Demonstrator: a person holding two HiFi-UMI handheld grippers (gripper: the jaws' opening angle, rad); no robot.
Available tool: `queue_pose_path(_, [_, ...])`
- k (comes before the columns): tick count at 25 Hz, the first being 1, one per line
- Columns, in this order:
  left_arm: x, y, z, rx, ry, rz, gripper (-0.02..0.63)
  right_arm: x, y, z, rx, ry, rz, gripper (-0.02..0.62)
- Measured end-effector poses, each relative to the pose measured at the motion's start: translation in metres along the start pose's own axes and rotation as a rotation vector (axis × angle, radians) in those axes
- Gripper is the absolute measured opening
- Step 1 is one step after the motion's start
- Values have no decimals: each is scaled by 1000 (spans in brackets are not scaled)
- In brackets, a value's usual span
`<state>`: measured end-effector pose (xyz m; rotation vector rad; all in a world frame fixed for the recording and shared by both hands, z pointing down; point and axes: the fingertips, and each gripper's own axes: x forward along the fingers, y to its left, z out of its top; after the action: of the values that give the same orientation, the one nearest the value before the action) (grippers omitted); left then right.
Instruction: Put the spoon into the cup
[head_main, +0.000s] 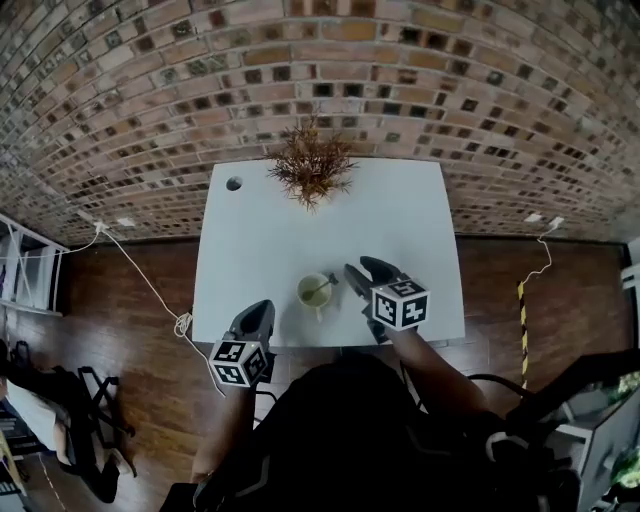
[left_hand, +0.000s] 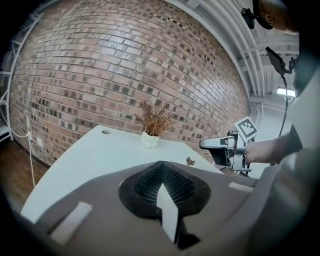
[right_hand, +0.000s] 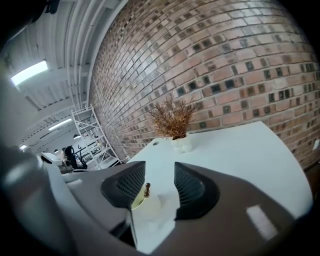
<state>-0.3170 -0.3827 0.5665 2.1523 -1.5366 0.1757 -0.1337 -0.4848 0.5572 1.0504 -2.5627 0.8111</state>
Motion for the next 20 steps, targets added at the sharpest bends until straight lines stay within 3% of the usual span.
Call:
queue_pose_path(2, [0,-10,9,-5,-21,-18,-6,-18,-8,10,16,-34,-39,174])
queue_pose_path(6, [-15,-26,20,3,-71,-49,-6,-48,-6,20,41,-104,-84,53])
queue_pose_path(9, [-28,-41,23,1,-99,-83,-6,-71,-2,16,47,-120,-115,8])
queue_pose_path(13, [-37,-63,24,-6,-135,-147,-6,-102,-3,9,31,-106,-168,8])
queue_pose_path(20, [-53,-114,21,6,-146,-225,-6,-161,5,7,6,-143,-175,7])
